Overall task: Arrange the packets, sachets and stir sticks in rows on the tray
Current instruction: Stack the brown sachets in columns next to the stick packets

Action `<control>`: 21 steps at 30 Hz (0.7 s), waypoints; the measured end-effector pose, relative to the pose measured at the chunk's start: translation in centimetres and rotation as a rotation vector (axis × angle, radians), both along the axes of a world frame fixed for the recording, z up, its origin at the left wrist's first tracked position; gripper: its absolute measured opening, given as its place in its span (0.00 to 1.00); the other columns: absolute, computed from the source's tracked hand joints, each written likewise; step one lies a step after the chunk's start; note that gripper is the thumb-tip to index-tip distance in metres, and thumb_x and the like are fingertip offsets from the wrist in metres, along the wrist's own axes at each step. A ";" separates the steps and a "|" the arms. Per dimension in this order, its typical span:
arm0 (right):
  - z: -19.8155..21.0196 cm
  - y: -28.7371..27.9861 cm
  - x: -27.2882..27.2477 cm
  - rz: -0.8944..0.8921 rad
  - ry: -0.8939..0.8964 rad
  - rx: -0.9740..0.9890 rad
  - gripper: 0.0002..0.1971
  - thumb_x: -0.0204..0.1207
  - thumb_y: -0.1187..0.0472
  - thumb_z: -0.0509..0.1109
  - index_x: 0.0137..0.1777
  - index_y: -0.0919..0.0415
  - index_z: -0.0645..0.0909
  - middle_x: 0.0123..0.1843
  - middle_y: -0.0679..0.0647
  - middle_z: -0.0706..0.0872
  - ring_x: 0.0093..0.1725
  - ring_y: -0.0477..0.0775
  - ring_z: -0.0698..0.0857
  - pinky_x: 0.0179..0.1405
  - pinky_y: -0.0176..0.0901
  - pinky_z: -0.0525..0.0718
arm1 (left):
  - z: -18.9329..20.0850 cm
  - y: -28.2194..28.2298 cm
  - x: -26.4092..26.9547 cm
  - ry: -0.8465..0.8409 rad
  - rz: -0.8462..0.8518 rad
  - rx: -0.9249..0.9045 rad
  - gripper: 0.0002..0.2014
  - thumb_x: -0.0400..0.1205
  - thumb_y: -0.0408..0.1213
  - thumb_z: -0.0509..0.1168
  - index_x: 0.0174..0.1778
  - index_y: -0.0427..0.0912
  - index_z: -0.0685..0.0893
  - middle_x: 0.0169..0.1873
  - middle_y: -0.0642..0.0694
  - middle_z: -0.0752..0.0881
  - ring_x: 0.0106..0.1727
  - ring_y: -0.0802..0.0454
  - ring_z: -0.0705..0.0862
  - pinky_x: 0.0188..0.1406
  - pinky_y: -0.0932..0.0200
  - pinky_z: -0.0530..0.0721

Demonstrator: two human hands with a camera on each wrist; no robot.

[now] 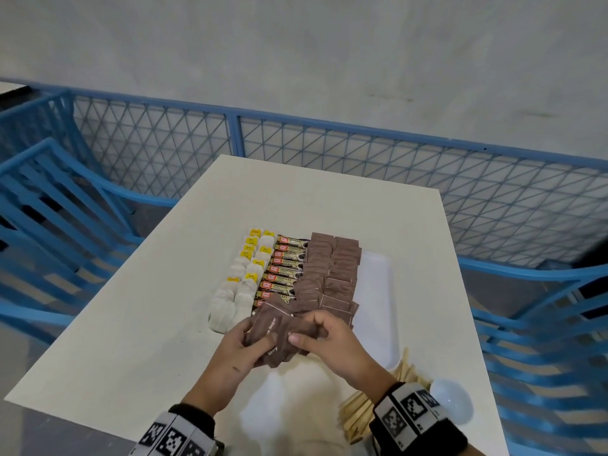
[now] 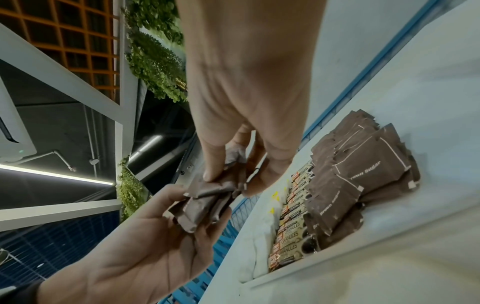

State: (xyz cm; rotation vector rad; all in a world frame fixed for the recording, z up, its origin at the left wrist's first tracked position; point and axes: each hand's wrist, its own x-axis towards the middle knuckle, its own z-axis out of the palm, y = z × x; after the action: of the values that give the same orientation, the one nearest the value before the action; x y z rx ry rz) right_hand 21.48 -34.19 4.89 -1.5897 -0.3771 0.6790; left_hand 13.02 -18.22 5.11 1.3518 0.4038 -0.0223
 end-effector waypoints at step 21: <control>1.1 3.3 0.7 0.022 0.100 0.042 0.10 0.75 0.60 0.73 0.53 0.63 0.82 0.48 0.56 0.88 0.48 0.51 0.86 0.56 0.49 0.83 | 1.0 2.6 2.1 -0.038 -0.019 -0.133 0.17 0.79 0.41 0.67 0.59 0.35 0.85 0.55 0.33 0.88 0.59 0.38 0.85 0.57 0.49 0.84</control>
State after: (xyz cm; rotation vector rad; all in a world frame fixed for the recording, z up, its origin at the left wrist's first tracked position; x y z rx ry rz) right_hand 22.22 -30.93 6.00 -1.5073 -0.3335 0.7591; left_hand 15.16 -15.63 6.13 1.2232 0.3514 -0.0384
